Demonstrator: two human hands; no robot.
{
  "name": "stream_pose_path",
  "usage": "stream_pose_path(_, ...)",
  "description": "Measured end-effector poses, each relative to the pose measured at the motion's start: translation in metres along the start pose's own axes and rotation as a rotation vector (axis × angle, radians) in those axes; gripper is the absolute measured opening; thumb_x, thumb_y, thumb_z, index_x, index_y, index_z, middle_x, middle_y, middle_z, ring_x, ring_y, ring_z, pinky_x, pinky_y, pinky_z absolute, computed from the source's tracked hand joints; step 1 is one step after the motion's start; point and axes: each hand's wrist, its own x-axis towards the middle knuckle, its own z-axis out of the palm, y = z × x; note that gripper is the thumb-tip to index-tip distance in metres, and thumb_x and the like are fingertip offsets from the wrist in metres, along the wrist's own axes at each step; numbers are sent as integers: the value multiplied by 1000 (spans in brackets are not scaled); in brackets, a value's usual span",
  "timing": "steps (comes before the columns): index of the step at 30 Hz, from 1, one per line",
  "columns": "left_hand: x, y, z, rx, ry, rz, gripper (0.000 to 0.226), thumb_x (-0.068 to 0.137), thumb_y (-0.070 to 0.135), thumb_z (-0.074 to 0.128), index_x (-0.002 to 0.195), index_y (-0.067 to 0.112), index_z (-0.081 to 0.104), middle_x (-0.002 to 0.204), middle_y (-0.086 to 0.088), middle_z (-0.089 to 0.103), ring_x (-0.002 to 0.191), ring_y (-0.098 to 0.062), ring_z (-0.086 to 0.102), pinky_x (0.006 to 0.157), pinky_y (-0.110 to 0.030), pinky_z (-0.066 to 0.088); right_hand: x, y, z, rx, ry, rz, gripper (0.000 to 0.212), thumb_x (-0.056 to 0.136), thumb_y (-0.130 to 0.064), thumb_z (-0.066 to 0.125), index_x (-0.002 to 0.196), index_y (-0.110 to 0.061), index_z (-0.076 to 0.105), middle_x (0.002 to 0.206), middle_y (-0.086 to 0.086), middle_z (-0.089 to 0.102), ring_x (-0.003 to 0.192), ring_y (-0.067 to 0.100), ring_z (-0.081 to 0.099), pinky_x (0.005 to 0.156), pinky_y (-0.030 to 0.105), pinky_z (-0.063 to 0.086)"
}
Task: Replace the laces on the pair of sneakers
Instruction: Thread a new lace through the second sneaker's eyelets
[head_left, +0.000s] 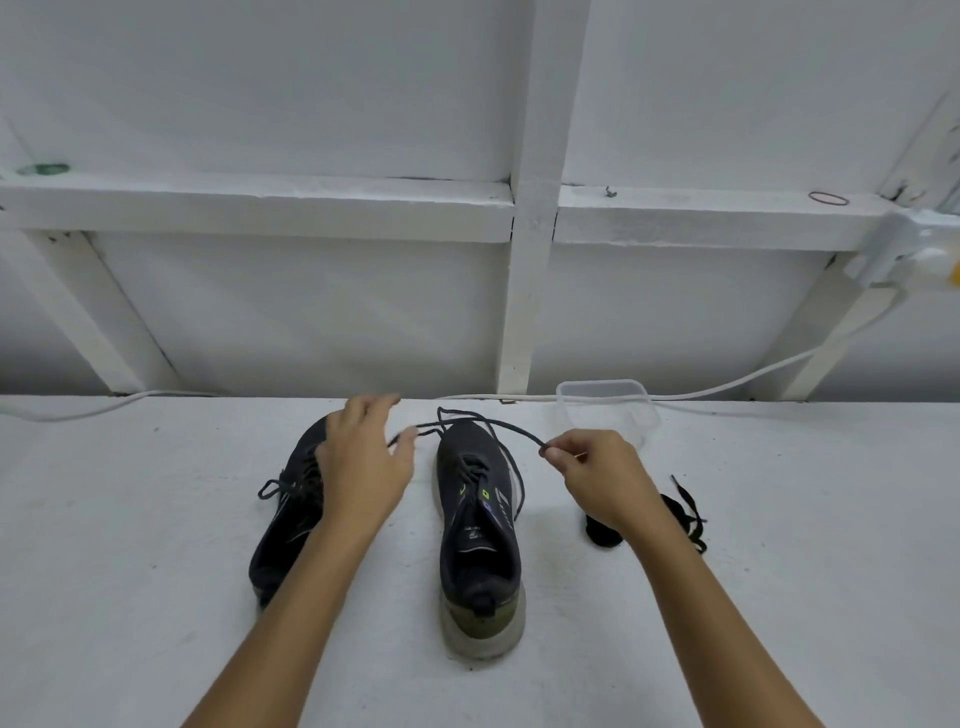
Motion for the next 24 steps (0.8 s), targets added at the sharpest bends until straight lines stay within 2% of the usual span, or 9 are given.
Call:
stream_pose_path(2,-7,11,6,-112,-65,102,17,92,25,67,109,23,69,107,6,64,100,-17,57,86,-40,49,-4,4,13,230,21,117,10,97,-24,67,94,-28,76,87,-17,71,84,0,64,68,16,44)
stream_pose_path(4,-9,19,10,-239,-303,58,4,91,30,68,89,33,70,89,13,67,82,-1,59,74,-23,45,-8,5,27,486,-22,278,9,97,-20,68,94,-24,76,88,-7,73,85,10,66,68,23,51)
stream_pose_path(5,-8,23,12,-242,-422,20,6,90,35,68,84,35,70,85,13,68,78,2,59,68,-16,42,-11,5,34,570,-34,339,8,96,-16,69,94,-21,75,88,-3,74,84,13,67,67,25,54)
stream_pose_path(7,-7,26,16,-170,-565,-26,12,89,43,69,86,31,73,82,12,69,73,2,60,60,-13,38,-14,5,47,665,-33,396,6,94,-10,70,94,-14,74,85,1,75,79,13,69,66,27,58)
stream_pose_path(10,-7,29,23,-113,-616,-66,16,86,42,72,91,28,78,76,16,67,72,3,57,58,-13,37,-15,4,60,742,-28,408,6,92,-6,71,97,-9,74,86,8,77,72,11,71,64,25,60)
stream_pose_path(13,-7,30,27,-75,-642,-65,10,87,33,72,93,28,78,78,18,65,77,0,59,65,-16,42,-16,6,67,788,-23,395,7,90,-2,72,95,-7,74,87,11,78,71,11,71,68,27,61)
stream_pose_path(19,-11,26,32,-79,-642,-133,23,90,24,65,111,24,76,107,8,72,89,-5,60,77,-16,42,-17,10,73,727,-22,298,8,91,-6,71,90,-11,77,77,1,77,68,7,70,64,23,58)
stream_pose_path(24,-7,29,33,-69,-646,-151,15,88,38,71,94,25,78,90,12,70,80,-2,59,59,-15,40,-17,11,76,655,4,230,8,91,-9,71,91,-15,77,81,1,77,75,14,72,74,32,60)
